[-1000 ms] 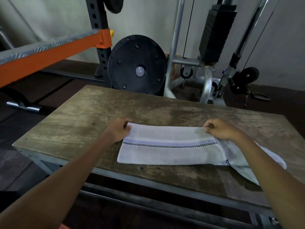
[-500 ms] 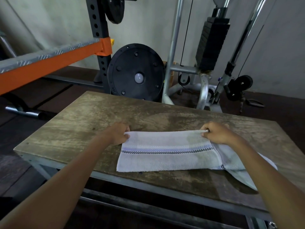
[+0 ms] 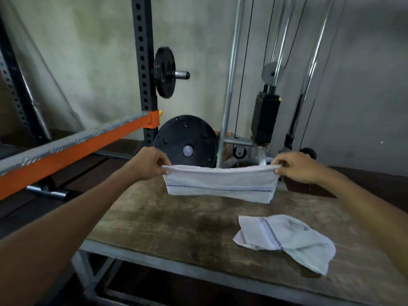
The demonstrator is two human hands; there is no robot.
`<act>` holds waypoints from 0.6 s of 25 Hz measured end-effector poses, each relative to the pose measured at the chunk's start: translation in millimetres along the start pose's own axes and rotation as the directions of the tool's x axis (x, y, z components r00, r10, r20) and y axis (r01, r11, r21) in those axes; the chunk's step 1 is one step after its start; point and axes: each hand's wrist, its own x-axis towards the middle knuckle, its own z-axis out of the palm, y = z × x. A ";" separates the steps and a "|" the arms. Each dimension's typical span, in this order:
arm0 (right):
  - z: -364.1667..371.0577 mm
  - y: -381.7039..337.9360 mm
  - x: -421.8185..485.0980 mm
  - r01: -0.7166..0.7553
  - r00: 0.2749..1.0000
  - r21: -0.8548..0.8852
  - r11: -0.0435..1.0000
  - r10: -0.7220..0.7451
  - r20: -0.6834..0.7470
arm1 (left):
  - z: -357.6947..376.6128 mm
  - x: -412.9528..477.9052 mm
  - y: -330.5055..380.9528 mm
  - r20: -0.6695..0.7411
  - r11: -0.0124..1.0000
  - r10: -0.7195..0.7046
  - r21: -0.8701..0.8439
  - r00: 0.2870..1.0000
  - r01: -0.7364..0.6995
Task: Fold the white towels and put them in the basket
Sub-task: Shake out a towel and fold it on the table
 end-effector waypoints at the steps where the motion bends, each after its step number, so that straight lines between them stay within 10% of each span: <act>1: -9.9 -2.3 -6.1 -0.014 0.999 0.045 0.999 0.016 -0.048 | -12.9 -0.8 5.5 -0.012 1.000 0.023 0.001 1.000 -0.023; 6: -29.3 -8.5 -28.3 -0.035 0.991 0.199 0.979 0.059 -0.119 | -48.8 -10.8 20.9 0.055 0.996 0.082 -0.043 0.995 -0.080; 11: -15.5 -1.7 -32.3 -0.100 0.995 0.255 0.962 0.090 0.052 | -45.2 -27.8 2.9 0.341 0.851 -0.042 -0.480 0.939 0.212; 15: 20.4 -5.5 -23.0 -0.126 0.970 0.270 0.955 0.062 0.234 | -20.6 -29.1 -25.9 0.359 0.900 -0.099 -0.365 0.928 0.237</act>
